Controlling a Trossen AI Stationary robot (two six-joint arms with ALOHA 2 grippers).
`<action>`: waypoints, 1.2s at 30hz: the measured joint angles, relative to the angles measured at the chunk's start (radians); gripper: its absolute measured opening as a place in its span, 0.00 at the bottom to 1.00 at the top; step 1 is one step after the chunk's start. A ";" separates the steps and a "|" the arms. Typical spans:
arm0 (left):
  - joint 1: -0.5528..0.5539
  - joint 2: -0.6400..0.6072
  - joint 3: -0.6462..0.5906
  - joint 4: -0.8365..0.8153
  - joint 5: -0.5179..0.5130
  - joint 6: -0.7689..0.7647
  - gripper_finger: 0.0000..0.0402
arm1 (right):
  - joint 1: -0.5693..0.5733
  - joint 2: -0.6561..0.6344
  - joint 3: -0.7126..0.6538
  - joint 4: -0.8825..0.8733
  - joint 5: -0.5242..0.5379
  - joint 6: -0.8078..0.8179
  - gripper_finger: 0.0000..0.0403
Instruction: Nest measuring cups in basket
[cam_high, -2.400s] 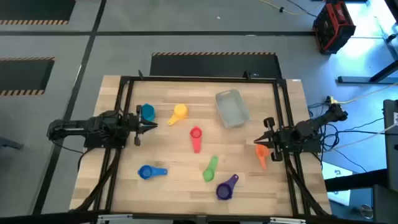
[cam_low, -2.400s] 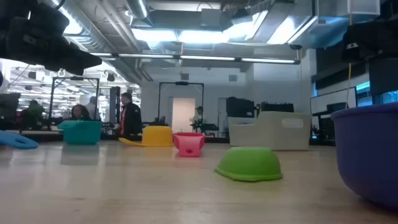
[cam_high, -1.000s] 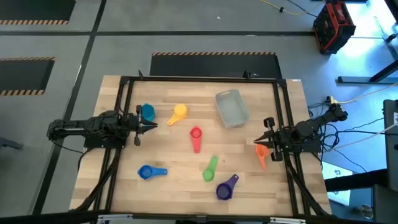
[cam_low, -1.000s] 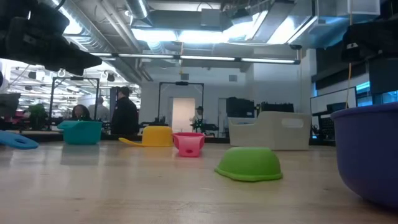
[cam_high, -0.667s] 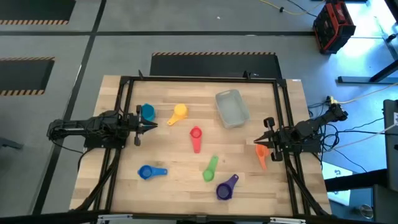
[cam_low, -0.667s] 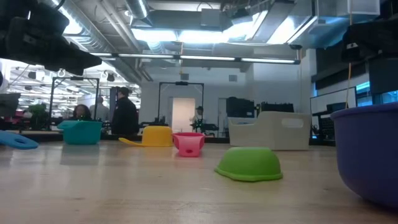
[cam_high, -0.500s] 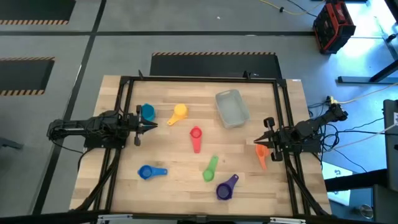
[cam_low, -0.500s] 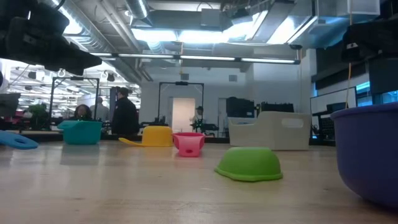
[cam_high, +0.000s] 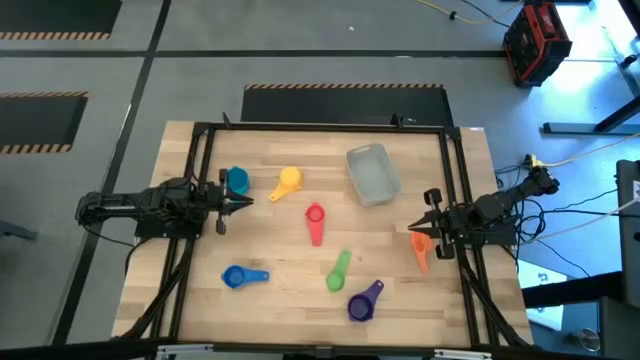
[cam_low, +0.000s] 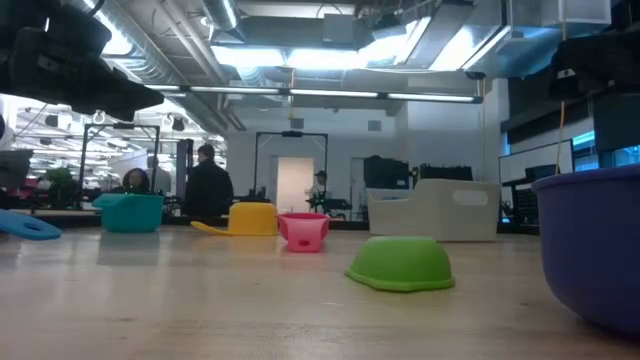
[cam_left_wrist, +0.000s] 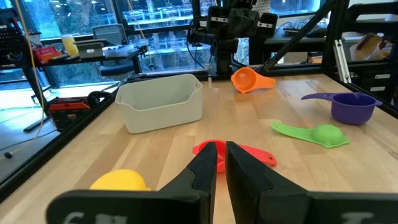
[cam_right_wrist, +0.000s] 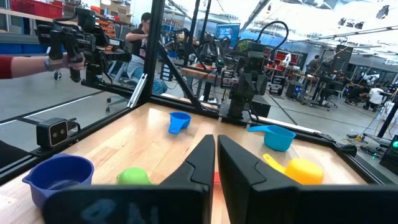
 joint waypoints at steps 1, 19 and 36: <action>0.000 0.000 0.000 0.001 0.000 0.000 0.07 | 0.000 0.000 0.000 0.000 0.000 0.000 0.06; 0.000 0.000 0.000 0.011 -0.092 -0.002 0.40 | 0.000 0.000 0.000 0.000 0.000 0.000 0.06; 0.000 0.000 0.000 0.021 -0.101 -0.004 0.56 | 0.000 0.000 0.000 0.000 0.000 0.000 0.06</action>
